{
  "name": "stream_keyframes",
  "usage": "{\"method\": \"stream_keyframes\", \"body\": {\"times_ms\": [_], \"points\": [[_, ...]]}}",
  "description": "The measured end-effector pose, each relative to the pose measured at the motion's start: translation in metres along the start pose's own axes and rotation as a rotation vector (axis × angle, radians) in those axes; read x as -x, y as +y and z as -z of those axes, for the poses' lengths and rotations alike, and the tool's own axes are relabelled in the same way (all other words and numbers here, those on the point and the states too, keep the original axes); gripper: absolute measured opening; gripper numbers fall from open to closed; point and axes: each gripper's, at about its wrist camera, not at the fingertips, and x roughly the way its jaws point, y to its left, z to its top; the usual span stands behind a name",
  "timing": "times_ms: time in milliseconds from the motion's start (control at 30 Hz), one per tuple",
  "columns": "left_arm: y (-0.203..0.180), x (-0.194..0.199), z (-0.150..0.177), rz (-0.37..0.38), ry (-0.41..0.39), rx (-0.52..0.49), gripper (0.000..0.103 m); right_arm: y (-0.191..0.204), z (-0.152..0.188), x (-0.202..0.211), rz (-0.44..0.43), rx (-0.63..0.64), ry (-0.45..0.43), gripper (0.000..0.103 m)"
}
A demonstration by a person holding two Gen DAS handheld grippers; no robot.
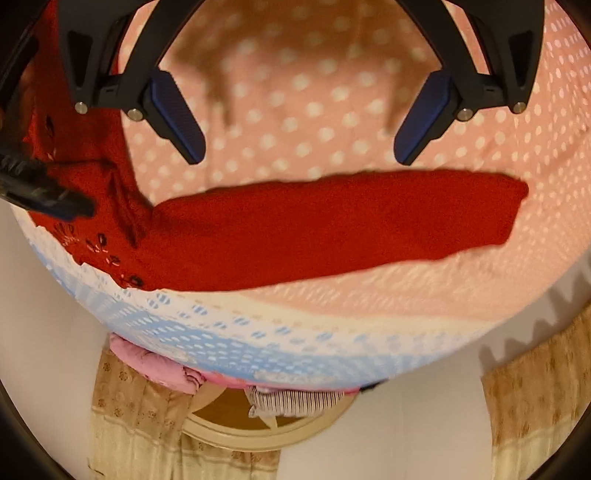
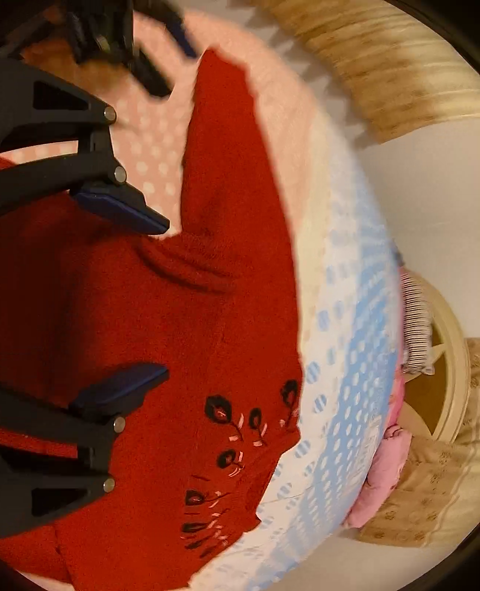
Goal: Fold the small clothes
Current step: 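Move the left gripper to the cuff of the other sleeve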
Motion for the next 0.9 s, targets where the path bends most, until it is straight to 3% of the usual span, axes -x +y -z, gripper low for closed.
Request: {"method": "stream_keyframes", "body": {"times_ms": [100, 233, 300, 467, 600, 900], "points": [[0.026, 0.005, 0.004, -0.057, -0.017, 0.048, 0.103, -0.016, 0.003, 0.016, 0.032, -0.040, -0.050, 0.073], [0.065, 0.012, 0.005, -0.087, -0.025, 0.166, 0.103, -0.036, 0.023, -0.014, 0.070, -0.074, 0.086, 0.073], [0.085, 0.018, 0.006, -0.097, -0.036, 0.232, 0.103, -0.031, 0.032, -0.015, 0.092, -0.036, 0.038, 0.073], [0.127, 0.022, 0.007, -0.105, -0.040, 0.366, 0.103, -0.026, 0.036, -0.014, 0.111, -0.024, 0.030, 0.074], [0.150, 0.023, 0.010, -0.038, -0.038, 0.486, 0.094, -0.028, 0.038, -0.013, 0.092, -0.037, 0.015, 0.075], [0.170, 0.003, 0.018, 0.203, -0.027, 0.734, 0.076, -0.031, 0.039, -0.010, 0.095, -0.036, 0.004, 0.076]]}}
